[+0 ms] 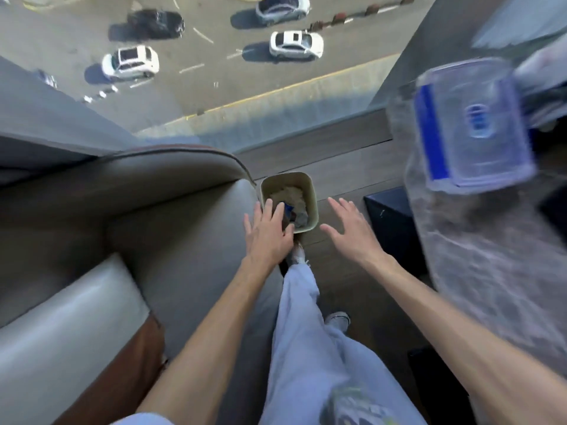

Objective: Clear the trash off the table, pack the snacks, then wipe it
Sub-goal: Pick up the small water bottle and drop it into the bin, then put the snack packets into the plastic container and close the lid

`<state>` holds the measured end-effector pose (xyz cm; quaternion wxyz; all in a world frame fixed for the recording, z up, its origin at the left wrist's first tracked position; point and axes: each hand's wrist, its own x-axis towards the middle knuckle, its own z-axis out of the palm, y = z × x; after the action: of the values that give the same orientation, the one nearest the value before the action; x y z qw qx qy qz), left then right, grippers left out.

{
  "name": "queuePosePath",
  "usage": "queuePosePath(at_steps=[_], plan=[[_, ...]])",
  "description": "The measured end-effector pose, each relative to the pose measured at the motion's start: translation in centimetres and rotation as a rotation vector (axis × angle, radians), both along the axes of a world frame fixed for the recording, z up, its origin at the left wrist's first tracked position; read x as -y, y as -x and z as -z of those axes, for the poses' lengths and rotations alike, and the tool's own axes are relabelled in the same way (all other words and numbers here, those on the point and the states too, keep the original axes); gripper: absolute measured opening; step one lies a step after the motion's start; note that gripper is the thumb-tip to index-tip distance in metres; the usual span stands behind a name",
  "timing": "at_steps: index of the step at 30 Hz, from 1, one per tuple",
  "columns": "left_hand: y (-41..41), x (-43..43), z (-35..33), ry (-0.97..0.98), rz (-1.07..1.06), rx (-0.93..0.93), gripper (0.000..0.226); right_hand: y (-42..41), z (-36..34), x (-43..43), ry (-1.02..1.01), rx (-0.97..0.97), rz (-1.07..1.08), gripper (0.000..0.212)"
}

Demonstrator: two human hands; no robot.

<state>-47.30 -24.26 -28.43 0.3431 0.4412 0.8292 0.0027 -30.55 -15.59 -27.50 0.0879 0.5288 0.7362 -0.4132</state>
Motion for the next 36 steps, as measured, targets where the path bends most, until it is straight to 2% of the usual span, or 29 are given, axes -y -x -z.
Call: queuePosePath(at_steps=[5,8,10,14,18,23,27,32,36], plan=[[-8.2,2.2,-11.4,-0.019,0.063,-0.039,0.06,-8.3,-10.5,4.2,-0.119,-0.144,0.047,0.065],[-15.2,0.5,-16.6,-0.034,0.296,-0.053,0.062,-16.4,-15.4,6.3,-0.199,-0.18,0.266,0.063],[-20.4,-1.7,-19.5,-0.12,0.475,-0.081,0.062,-23.0,-18.1,7.5,-0.265,-0.162,0.424,0.064],[-31.0,-5.8,-24.7,-0.323,0.754,-0.106,0.061,-35.6,-22.4,10.0,-0.399,-0.045,0.729,0.066],[-40.3,-6.9,-28.1,-0.419,1.003,-0.076,0.06,-43.5,-25.9,13.6,-0.525,0.044,0.99,0.065],[-47.8,-5.9,-29.9,-0.429,1.323,-0.061,0.06,-47.6,-27.7,18.9,-0.533,0.141,1.209,0.066],[-51.1,-6.0,-30.1,-0.419,1.501,-0.065,0.061,-48.0,-28.6,22.5,-0.58,0.21,1.363,0.061],[-51.5,-6.7,-29.6,-0.366,1.568,-0.026,0.062,-47.0,-28.3,24.3,-0.618,0.273,1.448,0.055],[-50.6,-6.7,-29.1,-0.288,1.59,-0.008,0.063,-46.0,-27.3,23.2,-0.525,0.283,1.504,0.057]])
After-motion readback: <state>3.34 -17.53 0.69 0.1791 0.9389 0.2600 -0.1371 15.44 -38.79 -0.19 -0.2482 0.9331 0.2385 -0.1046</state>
